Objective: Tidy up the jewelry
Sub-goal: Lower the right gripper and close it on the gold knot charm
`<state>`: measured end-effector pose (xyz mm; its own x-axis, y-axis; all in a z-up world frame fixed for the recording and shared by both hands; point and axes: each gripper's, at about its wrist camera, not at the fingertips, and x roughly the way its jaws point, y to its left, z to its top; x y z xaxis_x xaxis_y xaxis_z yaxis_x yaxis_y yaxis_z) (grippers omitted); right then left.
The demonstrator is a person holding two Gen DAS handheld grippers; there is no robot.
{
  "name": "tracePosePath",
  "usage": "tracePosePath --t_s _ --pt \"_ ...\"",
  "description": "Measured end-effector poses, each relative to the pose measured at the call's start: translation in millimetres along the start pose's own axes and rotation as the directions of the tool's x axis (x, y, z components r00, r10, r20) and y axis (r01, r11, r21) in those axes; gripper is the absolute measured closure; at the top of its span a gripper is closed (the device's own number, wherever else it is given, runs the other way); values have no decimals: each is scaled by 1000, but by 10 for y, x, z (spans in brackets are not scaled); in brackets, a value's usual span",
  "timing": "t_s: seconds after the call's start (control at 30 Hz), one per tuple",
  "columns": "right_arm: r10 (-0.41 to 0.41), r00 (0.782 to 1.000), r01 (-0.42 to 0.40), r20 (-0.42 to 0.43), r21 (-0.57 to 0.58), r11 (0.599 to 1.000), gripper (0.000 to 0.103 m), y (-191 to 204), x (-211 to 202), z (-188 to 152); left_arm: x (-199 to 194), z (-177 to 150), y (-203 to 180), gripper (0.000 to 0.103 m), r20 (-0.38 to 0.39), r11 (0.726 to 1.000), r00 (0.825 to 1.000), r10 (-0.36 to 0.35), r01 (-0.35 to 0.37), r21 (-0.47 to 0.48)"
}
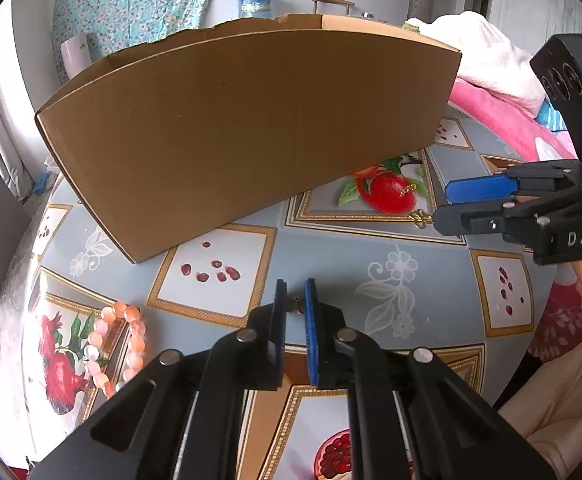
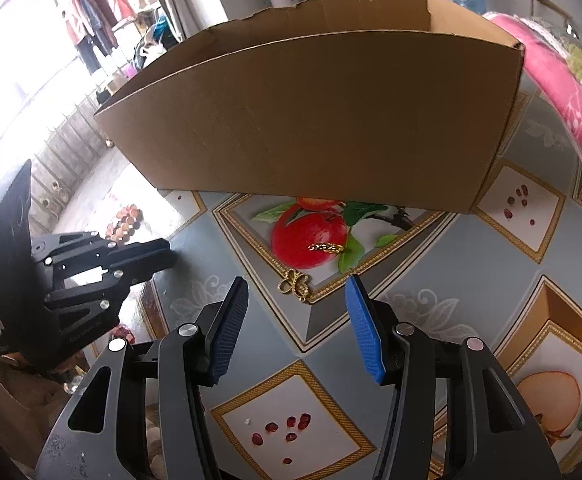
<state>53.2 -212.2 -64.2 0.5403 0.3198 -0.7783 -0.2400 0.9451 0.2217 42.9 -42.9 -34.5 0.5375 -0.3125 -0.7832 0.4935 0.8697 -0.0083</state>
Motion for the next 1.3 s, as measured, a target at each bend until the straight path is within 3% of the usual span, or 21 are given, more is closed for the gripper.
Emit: tracePosePath --t_s 0.2,0.57,0.7,0.97,1.07,1.3 --pt "-41 999 40 -15 -48 998 63 70 86 -12 -7 -8 31 95 1 1000 1000 -7 7 -4" --pt "-146 989 147 18 -162 976 71 254 173 -48 -5 -9 33 95 3 1000 1000 -10 10 -4" --pt "-152 988 157 37 -229 961 85 393 201 -96 -6 -10 34 95 3 1000 1000 -10 10 -5" --pt "-129 991 133 32 -204 970 87 307 181 -83 -7 -15 35 95 4 1000 1000 -9 9 -2" --pt "-125 991 130 36 -210 969 74 321 225 -65 -8 -14 33 94 4 1000 1000 -9 9 -2" --pt "-132 990 141 52 -232 963 74 375 270 -24 -6 -19 26 94 5 1000 1000 -8 8 -2"
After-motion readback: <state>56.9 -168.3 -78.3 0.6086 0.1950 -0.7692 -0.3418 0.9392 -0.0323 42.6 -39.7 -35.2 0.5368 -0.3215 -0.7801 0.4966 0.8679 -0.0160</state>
